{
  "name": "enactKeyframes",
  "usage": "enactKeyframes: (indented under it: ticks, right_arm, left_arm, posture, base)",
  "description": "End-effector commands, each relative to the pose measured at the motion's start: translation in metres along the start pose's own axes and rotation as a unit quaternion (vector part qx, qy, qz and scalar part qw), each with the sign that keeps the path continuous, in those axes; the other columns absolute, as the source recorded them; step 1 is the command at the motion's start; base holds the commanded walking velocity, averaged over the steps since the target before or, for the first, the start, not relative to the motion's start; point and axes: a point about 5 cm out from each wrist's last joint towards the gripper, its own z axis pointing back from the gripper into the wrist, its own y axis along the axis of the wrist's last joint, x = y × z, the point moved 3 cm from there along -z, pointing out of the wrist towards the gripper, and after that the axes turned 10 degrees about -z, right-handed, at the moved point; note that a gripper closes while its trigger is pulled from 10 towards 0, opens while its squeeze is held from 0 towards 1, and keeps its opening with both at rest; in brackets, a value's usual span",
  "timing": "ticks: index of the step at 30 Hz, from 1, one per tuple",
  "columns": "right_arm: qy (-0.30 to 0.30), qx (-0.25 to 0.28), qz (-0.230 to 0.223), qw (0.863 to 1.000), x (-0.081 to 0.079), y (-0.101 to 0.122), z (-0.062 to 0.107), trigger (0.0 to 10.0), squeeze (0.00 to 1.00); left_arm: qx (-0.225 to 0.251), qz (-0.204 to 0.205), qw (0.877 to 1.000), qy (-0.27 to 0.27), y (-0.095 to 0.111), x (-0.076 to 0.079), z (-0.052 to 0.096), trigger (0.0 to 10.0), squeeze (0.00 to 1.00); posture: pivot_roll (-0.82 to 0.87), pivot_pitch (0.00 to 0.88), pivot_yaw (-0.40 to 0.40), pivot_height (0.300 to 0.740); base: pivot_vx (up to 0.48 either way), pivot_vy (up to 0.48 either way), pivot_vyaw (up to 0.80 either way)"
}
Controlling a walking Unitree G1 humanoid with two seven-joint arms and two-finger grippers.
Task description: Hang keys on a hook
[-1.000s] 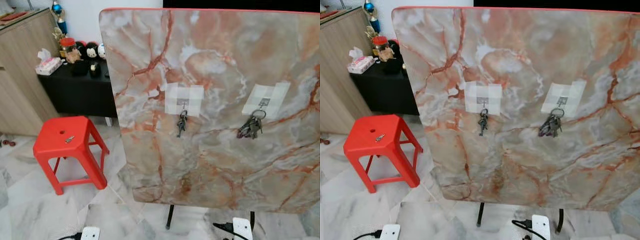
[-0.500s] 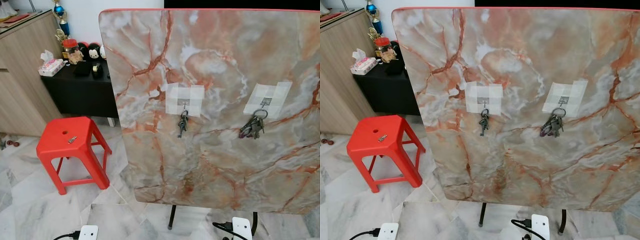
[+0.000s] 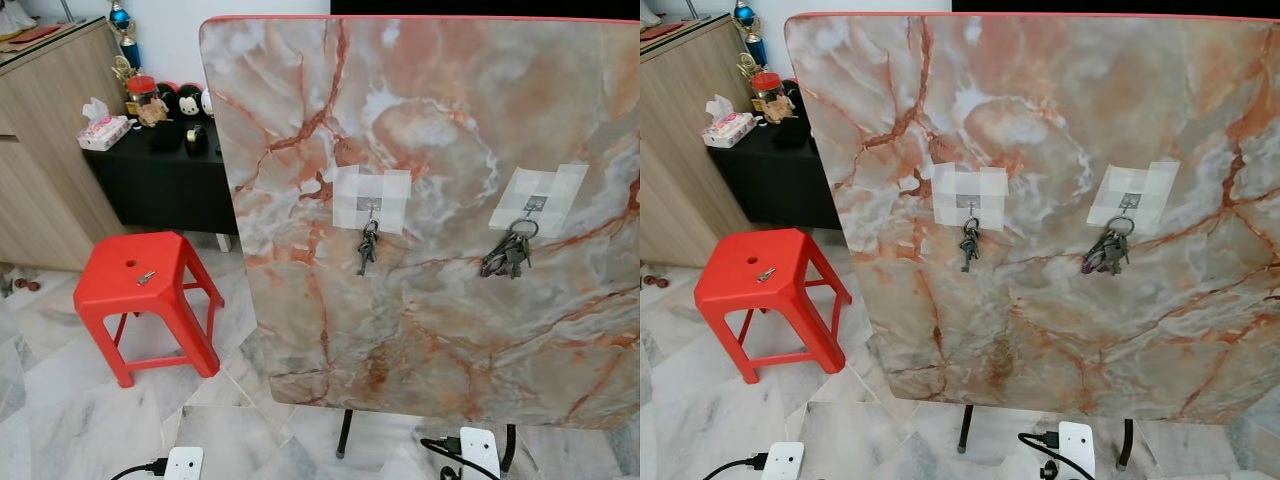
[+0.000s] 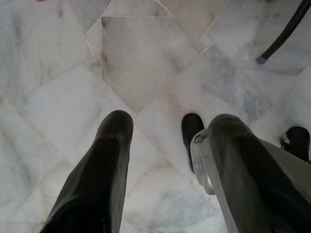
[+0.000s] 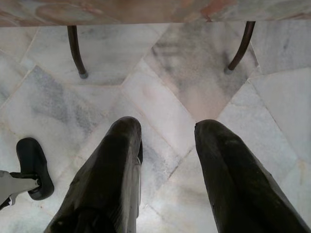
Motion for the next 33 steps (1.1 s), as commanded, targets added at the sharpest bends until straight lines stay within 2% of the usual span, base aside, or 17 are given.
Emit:
enactKeyframes:
  ticks: [1,11,19,24,33]
  right_arm:
    - [-0.003,-0.001,0.002,1.0,0.002,-0.002,0.0,10.0,0.0]
    - [0.0,0.001,0.009,1.0,0.001,-0.001,0.0,10.0,0.0]
    - [-0.003,-0.003,0.011,1.0,0.003,-0.004,0.0,10.0,0.0]
    - [-0.004,-0.006,0.012,1.0,0.004,-0.006,0.001,10.0,0.0]
    - [-0.003,-0.008,0.014,1.0,0.004,-0.007,0.001,10.0,0.0]
  left_arm:
    - [-0.008,0.008,1.0,0.003,-0.001,0.0,0.0,10.0,0.0]
    - [0.005,0.004,1.0,0.0,0.011,0.003,-0.003,10.0,0.0]
    - [0.017,0.003,1.0,-0.005,0.028,0.017,-0.007,10.0,0.0]
    - [0.011,0.004,1.0,-0.002,0.02,0.01,-0.005,10.0,0.0]
    - [0.01,0.005,1.0,-0.002,0.018,0.008,-0.005,10.0,0.0]
  posture:
    - [-0.02,0.0,-0.013,0.74]
    - [-0.02,0.0,-0.012,0.74]
    - [-0.02,0.0,-0.012,0.74]
    - [-0.02,0.0,-0.012,0.74]
    - [-0.02,0.0,-0.013,0.74]
  base:
    - [0.0,0.24,0.0]
    - [0.0,0.216,0.0]
    - [0.0,0.121,0.0]
    - [0.0,0.24,0.0]
    - [0.0,0.245,0.0]
